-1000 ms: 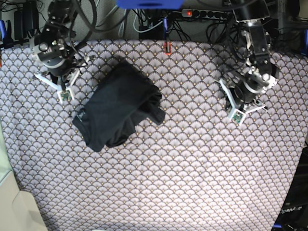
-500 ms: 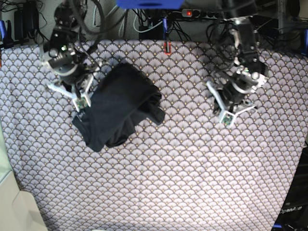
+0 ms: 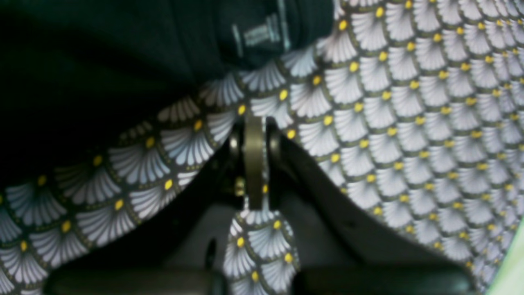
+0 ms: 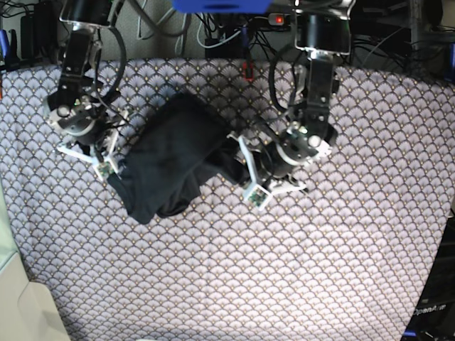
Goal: Fold the T-shirt properly
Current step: 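Lower both grippers to the bundle's sides and push them inward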
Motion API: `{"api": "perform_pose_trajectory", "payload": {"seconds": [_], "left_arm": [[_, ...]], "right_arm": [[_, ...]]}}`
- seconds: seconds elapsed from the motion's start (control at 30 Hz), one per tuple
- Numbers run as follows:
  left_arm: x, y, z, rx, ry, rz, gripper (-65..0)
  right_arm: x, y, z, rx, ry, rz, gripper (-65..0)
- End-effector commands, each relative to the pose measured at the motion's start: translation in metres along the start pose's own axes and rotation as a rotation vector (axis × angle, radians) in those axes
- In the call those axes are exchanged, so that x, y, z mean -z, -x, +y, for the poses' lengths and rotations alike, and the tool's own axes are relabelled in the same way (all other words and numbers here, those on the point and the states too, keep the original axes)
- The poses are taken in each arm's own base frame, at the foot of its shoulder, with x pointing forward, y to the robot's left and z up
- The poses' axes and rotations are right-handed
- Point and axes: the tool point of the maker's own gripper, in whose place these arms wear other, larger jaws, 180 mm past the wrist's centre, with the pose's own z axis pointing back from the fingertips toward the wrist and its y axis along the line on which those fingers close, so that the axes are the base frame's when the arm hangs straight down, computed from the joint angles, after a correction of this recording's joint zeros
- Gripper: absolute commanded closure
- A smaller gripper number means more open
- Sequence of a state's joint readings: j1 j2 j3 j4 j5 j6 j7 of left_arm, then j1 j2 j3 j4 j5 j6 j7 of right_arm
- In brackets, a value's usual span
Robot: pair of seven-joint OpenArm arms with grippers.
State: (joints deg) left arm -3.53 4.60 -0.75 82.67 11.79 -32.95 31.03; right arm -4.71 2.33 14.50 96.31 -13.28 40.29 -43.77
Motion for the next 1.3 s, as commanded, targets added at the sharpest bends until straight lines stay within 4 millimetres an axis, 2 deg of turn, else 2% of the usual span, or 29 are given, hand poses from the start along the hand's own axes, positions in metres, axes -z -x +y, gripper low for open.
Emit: {"api": "perform_pose_trajectory", "payload": {"seconds": [0.0, 0.17, 0.2, 0.37, 0.5, 0.6, 0.73, 0.9, 1.0, 1.07, 1.1, 1.27], "left_arm": [[0.006, -0.016, 0.000, 0.000, 0.002, -0.038, 0.0], [0.024, 0.000, -0.016, -0.052, 0.030, 0.012, 0.0], [0.028, -0.004, -0.022, -0.061, 0.043, -0.003, 0.0], [0.037, -0.004, -0.049, -0.055, 0.104, -0.011, 0.0], [0.043, 0.004, -0.080, -0.018, 0.177, 0.021, 0.0], [0.038, 0.017, -0.112, 0.010, 0.233, 0.045, 0.0], [0.023, 0.023, -0.136, 0.020, 0.266, 0.034, 0.0], [0.004, 0.029, -0.132, 0.031, 0.246, 0.021, 0.0], [0.002, 0.031, -0.129, 0.031, 0.238, 0.021, 0.0], [0.001, 0.029, -0.126, 0.032, 0.232, 0.016, 0.0], [0.000, 0.031, -0.121, 0.037, 0.221, 0.019, 0.0], [-0.010, 0.010, -0.080, 0.019, 0.118, -0.032, 0.0]], "right_arm": [[0.000, -0.013, -0.010, -0.002, 0.018, -0.045, 0.0], [0.015, -0.002, -0.007, 0.013, -0.017, -0.020, 0.0], [0.016, -0.003, -0.009, 0.011, -0.015, -0.022, 0.0], [0.023, -0.015, -0.014, 0.020, -0.020, -0.058, 0.0], [0.030, -0.025, -0.017, 0.028, -0.028, -0.066, 0.0], [0.032, -0.036, -0.022, 0.028, -0.024, -0.084, 0.0], [0.036, -0.054, -0.031, 0.031, -0.016, -0.100, 0.0], [0.039, -0.058, -0.030, 0.035, -0.025, -0.100, 0.0], [0.041, -0.065, -0.014, -0.015, -0.056, -0.106, 0.0], [0.043, -0.062, -0.004, -0.032, -0.074, -0.098, 0.0], [0.042, -0.062, -0.005, -0.033, -0.071, -0.102, 0.0], [0.025, -0.077, -0.018, -0.055, -0.018, -0.152, 0.0]]}}
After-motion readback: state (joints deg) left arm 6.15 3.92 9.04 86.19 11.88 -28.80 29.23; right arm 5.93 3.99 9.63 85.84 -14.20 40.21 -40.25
